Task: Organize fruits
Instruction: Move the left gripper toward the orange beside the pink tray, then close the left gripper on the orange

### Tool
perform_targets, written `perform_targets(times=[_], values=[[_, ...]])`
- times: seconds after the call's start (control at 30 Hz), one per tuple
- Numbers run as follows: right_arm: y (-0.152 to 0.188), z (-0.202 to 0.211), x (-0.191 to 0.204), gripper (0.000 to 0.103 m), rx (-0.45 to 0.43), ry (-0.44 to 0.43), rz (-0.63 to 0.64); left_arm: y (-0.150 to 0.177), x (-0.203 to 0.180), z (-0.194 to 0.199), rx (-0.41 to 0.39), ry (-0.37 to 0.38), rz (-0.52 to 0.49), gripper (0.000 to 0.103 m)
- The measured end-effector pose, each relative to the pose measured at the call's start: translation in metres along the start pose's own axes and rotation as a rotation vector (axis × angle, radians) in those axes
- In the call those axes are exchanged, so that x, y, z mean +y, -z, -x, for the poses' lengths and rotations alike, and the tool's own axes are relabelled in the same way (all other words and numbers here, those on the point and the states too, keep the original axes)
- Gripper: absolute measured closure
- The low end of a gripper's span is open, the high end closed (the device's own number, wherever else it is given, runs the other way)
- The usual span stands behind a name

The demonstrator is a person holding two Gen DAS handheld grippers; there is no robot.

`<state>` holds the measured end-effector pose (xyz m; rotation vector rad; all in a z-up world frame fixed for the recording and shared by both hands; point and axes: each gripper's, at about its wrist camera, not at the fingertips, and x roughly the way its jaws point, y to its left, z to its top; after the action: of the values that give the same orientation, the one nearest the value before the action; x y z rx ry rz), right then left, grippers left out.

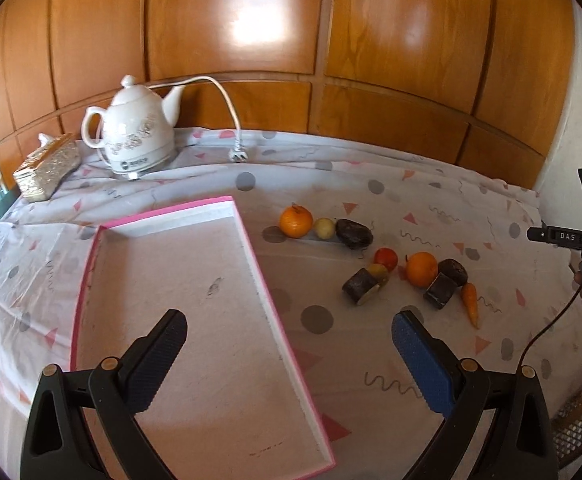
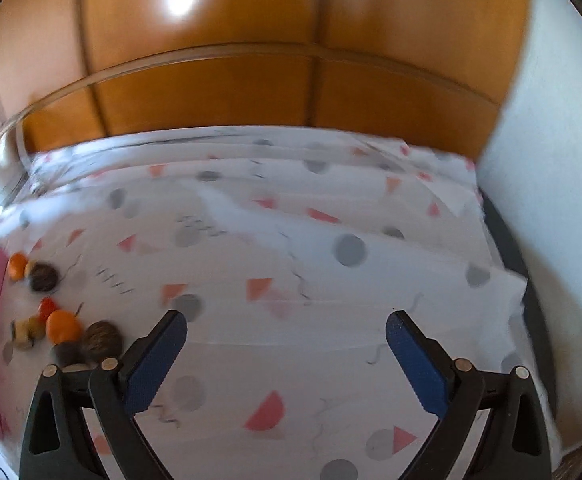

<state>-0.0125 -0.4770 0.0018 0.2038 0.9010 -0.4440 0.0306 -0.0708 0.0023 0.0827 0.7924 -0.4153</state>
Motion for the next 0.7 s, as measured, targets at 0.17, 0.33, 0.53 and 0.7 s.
perform_targets(times=[0.17, 0.33, 0.53, 0.7], values=[[-0.003, -0.008, -0.024, 0.002, 0.044, -0.032, -0.102, -0.020, -0.007, -0.016, 0.031, -0.005, -0.041, 0.000], [-0.005, -0.009, -0.025, 0.003, 0.045, -0.052, -0.118, -0.041, -0.013, -0.039, 0.052, -0.032, -0.090, 0.001], [-0.005, -0.007, -0.024, 0.003, 0.056, -0.051, -0.121, -0.066, 0.001, -0.079, 0.134, -0.031, -0.056, 0.033], [-0.005, -0.012, -0.025, 0.004, 0.080, -0.052, -0.118, -0.084, -0.006, -0.104, 0.137, -0.058, -0.096, 0.035]])
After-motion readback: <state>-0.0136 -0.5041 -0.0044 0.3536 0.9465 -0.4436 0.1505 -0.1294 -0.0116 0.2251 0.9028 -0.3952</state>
